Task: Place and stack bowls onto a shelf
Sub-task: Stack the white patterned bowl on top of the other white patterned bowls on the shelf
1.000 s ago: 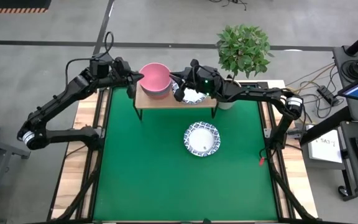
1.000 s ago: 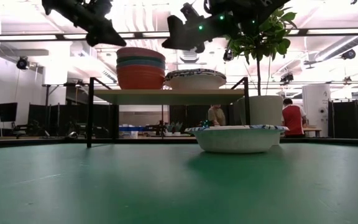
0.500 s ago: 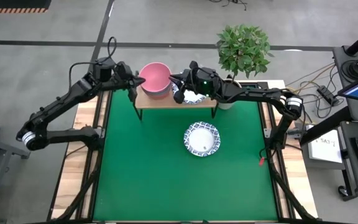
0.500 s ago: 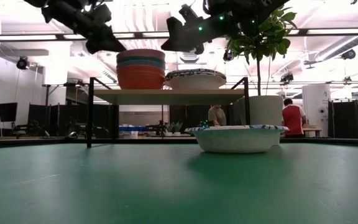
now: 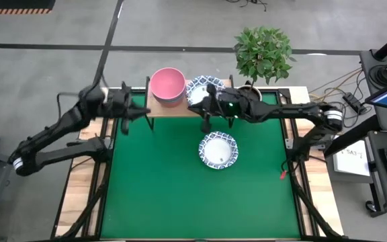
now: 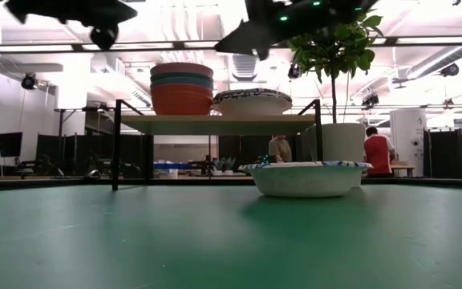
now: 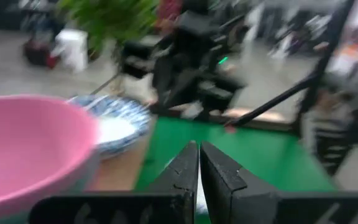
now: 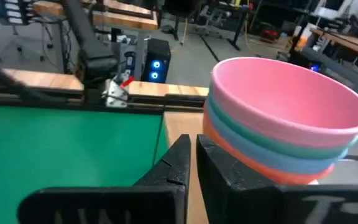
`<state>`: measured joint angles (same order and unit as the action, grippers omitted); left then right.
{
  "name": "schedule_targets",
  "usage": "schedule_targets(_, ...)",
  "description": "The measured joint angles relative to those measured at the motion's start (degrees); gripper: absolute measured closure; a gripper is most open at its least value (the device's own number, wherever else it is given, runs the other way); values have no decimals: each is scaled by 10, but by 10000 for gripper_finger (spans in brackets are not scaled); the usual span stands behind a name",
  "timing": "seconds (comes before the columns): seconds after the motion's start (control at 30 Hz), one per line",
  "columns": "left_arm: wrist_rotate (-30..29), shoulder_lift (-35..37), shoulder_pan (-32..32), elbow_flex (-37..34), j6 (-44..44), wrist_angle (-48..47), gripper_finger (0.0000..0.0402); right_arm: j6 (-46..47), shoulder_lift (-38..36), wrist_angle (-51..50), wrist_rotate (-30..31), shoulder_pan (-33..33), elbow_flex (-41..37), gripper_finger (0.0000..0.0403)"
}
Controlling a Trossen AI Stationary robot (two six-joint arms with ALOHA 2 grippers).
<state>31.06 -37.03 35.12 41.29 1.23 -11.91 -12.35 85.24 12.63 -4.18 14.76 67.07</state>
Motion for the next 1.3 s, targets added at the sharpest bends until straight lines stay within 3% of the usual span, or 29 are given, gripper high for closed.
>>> schedule_targets(0.17, -21, 118, -93, -102, 65, 98, 402, 7, -90, 51, 1, -26, -116, 394)
schedule_targets(0.4, -108, 214, -173, -172, 95, 113, 402, 60, -201, 53, -4, -60, -229, 394)
schedule_targets(0.67, -112, 245, -193, -203, 104, 125, 402, 119, -241, -121, -4, -139, -246, 394)
schedule_targets(0.9, -113, 243, -193, -204, 102, 129, 402, 193, -199, -252, 41, -206, -201, 383)
schedule_targets(1.1, -115, 243, -193, -204, 101, 129, 402, 234, -121, -352, 47, -237, -133, 322)
schedule_targets(1.3, -117, 242, -193, -204, 100, 128, 402, 235, 14, -510, 53, -263, -14, 267)
